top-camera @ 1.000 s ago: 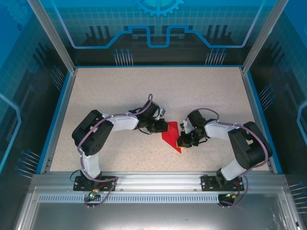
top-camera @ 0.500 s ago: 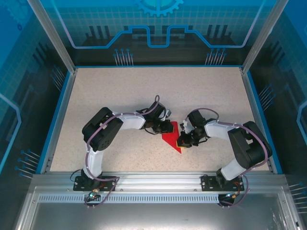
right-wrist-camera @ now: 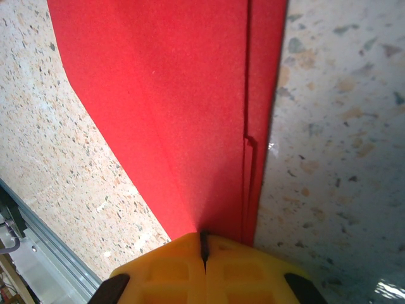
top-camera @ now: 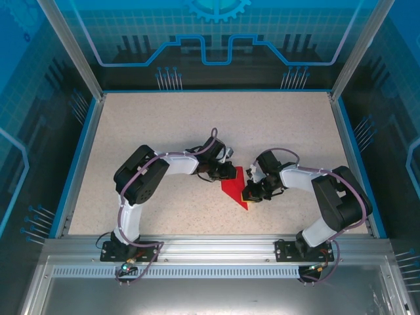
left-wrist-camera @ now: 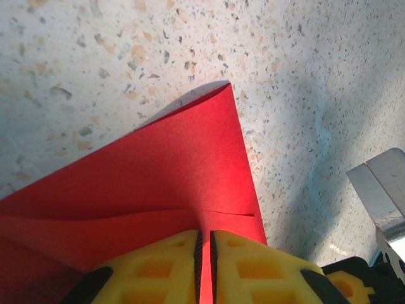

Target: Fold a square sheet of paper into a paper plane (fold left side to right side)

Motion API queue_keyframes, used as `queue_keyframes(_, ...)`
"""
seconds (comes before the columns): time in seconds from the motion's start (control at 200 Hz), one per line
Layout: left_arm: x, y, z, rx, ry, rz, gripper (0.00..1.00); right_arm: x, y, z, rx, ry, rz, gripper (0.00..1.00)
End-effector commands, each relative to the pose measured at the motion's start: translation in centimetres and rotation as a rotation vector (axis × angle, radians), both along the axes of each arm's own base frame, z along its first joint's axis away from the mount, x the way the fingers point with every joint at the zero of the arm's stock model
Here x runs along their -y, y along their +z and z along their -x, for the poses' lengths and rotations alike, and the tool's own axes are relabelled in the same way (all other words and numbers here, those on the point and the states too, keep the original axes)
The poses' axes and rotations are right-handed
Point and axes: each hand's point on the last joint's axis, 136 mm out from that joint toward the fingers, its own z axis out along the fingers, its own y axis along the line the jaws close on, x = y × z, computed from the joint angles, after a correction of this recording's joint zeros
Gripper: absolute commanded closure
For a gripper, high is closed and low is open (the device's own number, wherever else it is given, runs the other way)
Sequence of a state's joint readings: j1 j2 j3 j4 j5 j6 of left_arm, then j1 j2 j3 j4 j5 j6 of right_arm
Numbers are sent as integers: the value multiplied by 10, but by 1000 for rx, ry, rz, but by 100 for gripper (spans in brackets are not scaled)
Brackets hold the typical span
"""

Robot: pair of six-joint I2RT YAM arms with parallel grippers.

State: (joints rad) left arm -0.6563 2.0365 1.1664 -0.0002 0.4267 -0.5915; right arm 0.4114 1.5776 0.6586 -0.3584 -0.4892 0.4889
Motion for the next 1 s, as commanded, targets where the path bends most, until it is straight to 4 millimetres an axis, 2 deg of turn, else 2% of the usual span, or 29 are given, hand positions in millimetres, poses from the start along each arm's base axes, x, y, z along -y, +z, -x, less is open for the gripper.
queue_keyframes(0.0, -21, -27, -10, 20, 25, -73, 85, 34, -36, 26, -90, 0, 199, 100)
queue_keyframes(0.31, -40, -31, -39, 77, 58, -101, 84, 35, -36, 26, -93, 0, 201, 100)
queue_keyframes(0.735, -63, -28, -92, 123, 115, -116, 84, 34, -37, 27, -99, 3, 194, 100)
queue_keyframes(0.995, -73, -32, -114, 129, 145, -121, 84, 33, -37, 27, -101, 7, 189, 100)
